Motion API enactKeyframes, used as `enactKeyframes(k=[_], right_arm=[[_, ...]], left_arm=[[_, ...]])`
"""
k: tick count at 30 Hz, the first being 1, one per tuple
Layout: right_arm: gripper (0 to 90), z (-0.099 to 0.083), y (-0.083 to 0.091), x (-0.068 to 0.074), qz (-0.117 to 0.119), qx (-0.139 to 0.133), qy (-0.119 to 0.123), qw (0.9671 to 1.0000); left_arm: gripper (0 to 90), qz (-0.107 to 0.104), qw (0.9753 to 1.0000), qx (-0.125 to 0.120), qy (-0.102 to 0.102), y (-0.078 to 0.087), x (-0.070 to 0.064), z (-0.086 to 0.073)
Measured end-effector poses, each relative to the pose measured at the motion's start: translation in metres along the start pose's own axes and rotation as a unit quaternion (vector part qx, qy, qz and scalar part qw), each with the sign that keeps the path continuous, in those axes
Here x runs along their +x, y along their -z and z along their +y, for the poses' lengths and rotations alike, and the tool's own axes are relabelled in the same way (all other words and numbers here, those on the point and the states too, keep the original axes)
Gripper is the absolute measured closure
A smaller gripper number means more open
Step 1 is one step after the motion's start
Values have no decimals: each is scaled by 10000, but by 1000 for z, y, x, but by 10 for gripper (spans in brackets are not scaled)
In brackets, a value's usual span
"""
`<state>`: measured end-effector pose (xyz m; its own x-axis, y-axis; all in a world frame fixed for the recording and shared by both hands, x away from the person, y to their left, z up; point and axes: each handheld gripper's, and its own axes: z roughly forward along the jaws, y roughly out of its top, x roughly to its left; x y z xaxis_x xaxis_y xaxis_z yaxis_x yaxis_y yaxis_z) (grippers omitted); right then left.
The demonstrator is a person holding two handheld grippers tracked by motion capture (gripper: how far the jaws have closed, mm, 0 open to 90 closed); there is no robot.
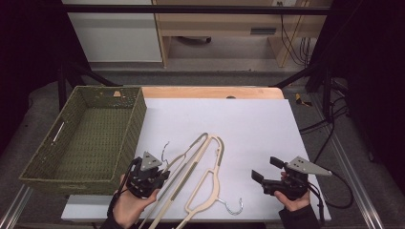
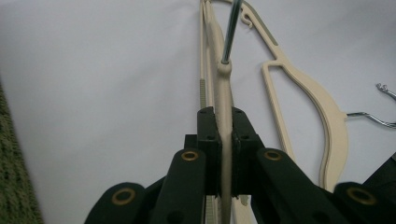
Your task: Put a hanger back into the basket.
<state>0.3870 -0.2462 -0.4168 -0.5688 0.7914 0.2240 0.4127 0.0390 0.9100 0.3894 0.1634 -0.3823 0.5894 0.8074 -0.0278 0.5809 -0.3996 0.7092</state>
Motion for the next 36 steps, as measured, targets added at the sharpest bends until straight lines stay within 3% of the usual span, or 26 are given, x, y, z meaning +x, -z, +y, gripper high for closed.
enactKeyframes(k=[4, 5, 10, 17, 22, 28, 36], right_arm=[[89, 0, 0, 0, -10, 8, 17, 10000], [90, 0, 0, 0, -13, 0, 36, 10000], [82, 1, 2, 0, -14, -52, 46, 10000], [61, 2, 2, 1, 0, -68, 170, 9998], [53, 4, 4, 1, -24, -110, 236, 9997], [43, 5, 4, 1, -60, -114, 309, 9994], [43, 5, 5, 0, -89, -109, 345, 9993]], left_arm=[[856, -166, 9993, -322, 2, 18, 5, 2], [855, -164, 9989, -434, -92, 26, 6, 3], [855, -382, 9961, -776, -184, 47, 11, 6], [855, -559, 9925, -1034, -350, 67, 18, 11], [855, -547, 9890, -1274, -514, 86, 25, 20], [855, -492, 9871, -1331, -742, 108, 33, 35], [855, -425, 9854, -1265, -1058, 136, 56, 64]])
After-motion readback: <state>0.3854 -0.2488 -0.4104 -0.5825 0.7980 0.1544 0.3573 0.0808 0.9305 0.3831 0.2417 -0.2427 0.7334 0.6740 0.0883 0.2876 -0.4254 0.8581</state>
